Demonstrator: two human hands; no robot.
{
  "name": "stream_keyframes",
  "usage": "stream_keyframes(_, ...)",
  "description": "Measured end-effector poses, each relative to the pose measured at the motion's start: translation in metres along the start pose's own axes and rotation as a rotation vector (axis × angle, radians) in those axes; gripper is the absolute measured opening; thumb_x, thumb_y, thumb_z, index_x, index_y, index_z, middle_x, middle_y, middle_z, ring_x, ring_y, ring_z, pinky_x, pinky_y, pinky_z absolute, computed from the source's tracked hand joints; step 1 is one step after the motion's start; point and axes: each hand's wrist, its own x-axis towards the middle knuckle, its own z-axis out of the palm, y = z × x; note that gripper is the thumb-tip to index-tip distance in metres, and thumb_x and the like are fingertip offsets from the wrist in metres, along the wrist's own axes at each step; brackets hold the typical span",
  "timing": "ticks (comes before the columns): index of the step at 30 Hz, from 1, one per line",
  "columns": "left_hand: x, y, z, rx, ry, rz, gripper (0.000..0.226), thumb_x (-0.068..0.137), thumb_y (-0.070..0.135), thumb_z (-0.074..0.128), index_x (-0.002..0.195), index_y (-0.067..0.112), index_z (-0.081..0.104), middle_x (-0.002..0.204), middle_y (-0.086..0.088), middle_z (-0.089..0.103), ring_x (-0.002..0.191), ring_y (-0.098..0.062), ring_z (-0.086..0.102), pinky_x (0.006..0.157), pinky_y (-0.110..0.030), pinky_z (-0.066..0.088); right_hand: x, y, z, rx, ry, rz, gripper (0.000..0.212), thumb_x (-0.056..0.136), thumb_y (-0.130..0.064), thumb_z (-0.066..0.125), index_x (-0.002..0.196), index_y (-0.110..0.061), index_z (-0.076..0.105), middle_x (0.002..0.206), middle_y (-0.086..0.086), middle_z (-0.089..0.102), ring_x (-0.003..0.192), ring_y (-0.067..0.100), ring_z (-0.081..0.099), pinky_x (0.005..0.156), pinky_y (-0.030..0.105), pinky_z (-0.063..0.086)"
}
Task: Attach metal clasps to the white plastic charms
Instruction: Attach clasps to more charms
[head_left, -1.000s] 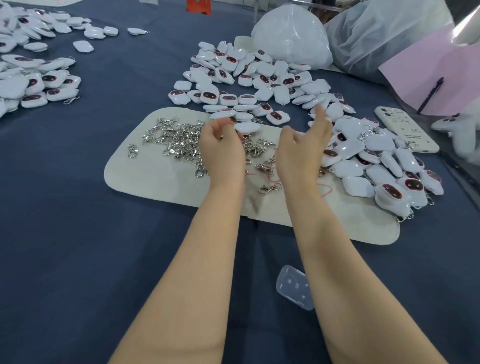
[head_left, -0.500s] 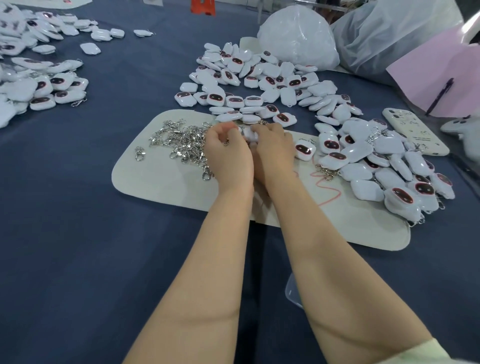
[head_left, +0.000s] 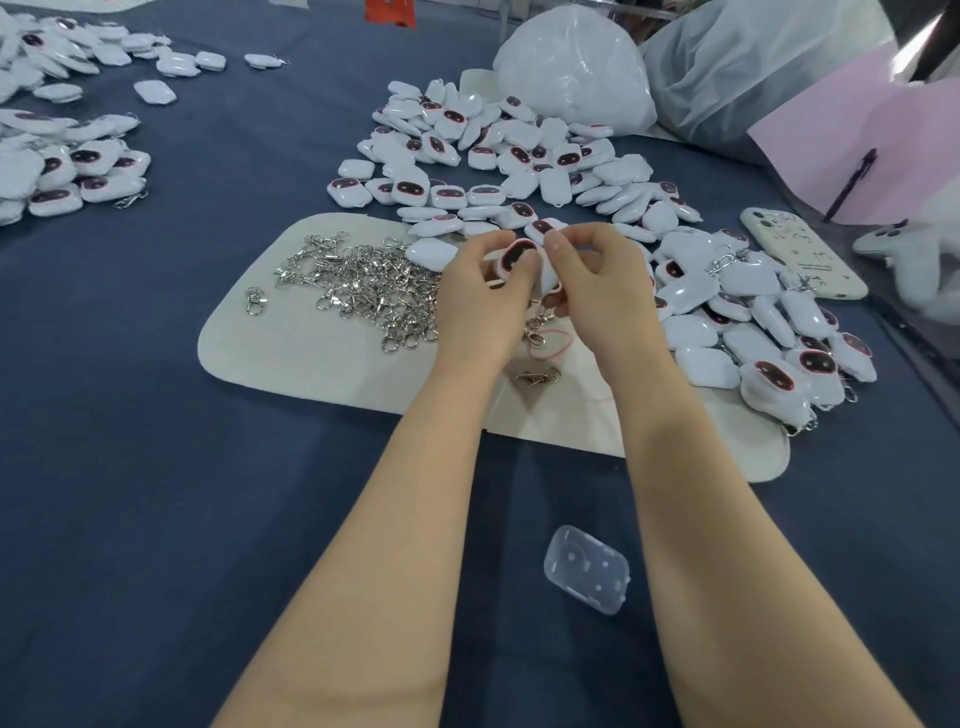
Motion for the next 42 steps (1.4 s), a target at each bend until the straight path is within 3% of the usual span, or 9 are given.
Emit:
stream_keyframes(6,0.008,-0.006,-0.005,-0.137,0.08,-0.11,0.016,0.09,0.013,0.061,0.102,0.021,0.054,0.102,-0.003,0.064,0.093,-0.021,0.065,0.085,-0.033,0.055,0.002,0.006,-0.002,0.131,0.049,0.159,0.017,0.097,-0.028,0.05,0.098,-0.014,0.058,0.075,-0.004,0.064,0.051,0.004,0.059,0.057,0.022,0.051)
stream_keyframes(11,0.015,-0.007,-0.007,-0.464,0.147,-0.236,0.024,0.089,0.008,0.061,0.112,0.006,0.053,0.106,-0.01,0.063,0.076,-0.012,0.067,0.072,-0.024,0.054,-0.002,0.003,0.003,0.068,-0.137,0.166,0.013,0.095,-0.03,0.054,0.093,-0.018,0.06,0.076,-0.003,0.066,0.052,0.005,0.057,0.056,0.022,0.05)
stream_keyframes(13,0.015,-0.005,-0.009,-0.55,0.17,-0.259,0.026,0.09,0.007,0.06,0.114,0.0,0.052,0.11,-0.016,0.063,0.082,-0.017,0.067,0.074,-0.023,0.055,-0.002,0.002,0.001,-0.095,-0.178,0.106,0.01,0.091,-0.029,0.058,0.091,-0.019,0.061,0.08,-0.002,0.068,0.053,0.005,0.056,0.056,0.023,0.049)
stream_keyframes(19,0.013,-0.002,-0.009,-0.663,0.152,-0.279,0.008,0.094,0.009,0.056,0.09,0.002,0.056,0.094,-0.01,0.065,0.084,-0.019,0.068,0.07,-0.018,0.057,-0.007,0.002,0.005,-0.73,-0.346,0.069,0.027,0.083,-0.031,0.069,0.103,-0.016,0.059,0.098,0.002,0.064,0.092,0.021,0.059,0.075,0.033,0.048)
stream_keyframes(22,0.013,-0.001,-0.009,-0.63,0.166,-0.293,0.018,0.095,0.015,0.055,0.106,0.0,0.053,0.093,-0.01,0.064,0.071,-0.014,0.066,0.058,-0.018,0.055,-0.01,0.006,0.018,-0.78,-0.285,-0.07,0.016,0.088,-0.021,0.061,0.102,-0.012,0.061,0.105,0.008,0.064,0.1,0.026,0.057,0.075,0.031,0.042)
stream_keyframes(25,0.013,-0.002,-0.01,-0.502,0.201,-0.277,0.029,0.096,0.021,0.053,0.119,0.005,0.051,0.087,-0.003,0.059,0.058,-0.005,0.056,0.05,-0.015,0.046,-0.008,0.011,0.023,-0.565,-0.159,-0.052,0.014,0.09,-0.02,0.059,0.102,-0.013,0.064,0.097,0.004,0.066,0.096,0.024,0.06,0.079,0.032,0.046)
stream_keyframes(28,0.014,-0.003,-0.012,-0.562,0.238,-0.248,0.026,0.096,0.017,0.052,0.118,0.003,0.053,0.091,-0.005,0.058,0.058,-0.007,0.053,0.052,-0.016,0.047,-0.006,0.013,0.02,-0.234,-0.072,0.041,0.011,0.09,-0.017,0.059,0.096,-0.011,0.065,0.087,0.01,0.069,0.081,0.027,0.064,0.082,0.046,0.053)
stream_keyframes(34,0.012,0.001,-0.012,-0.702,0.273,-0.244,0.036,0.091,0.002,0.057,0.123,-0.001,0.042,0.124,-0.023,0.055,0.066,-0.013,0.065,0.069,-0.023,0.058,0.0,0.013,0.017,0.121,-0.079,0.108,0.012,0.095,-0.008,0.05,0.103,-0.013,0.058,0.075,-0.001,0.067,0.056,0.0,0.058,0.055,0.015,0.05)
stream_keyframes(42,0.006,0.001,-0.009,-0.388,0.219,-0.163,0.019,0.082,-0.002,0.058,0.094,0.009,0.048,0.082,-0.003,0.059,0.067,-0.014,0.064,0.072,-0.033,0.056,0.001,0.008,0.015,0.337,-0.053,0.176,0.012,0.094,-0.005,0.052,0.087,-0.015,0.054,0.092,0.013,0.072,0.077,0.021,0.068,0.072,0.027,0.057)
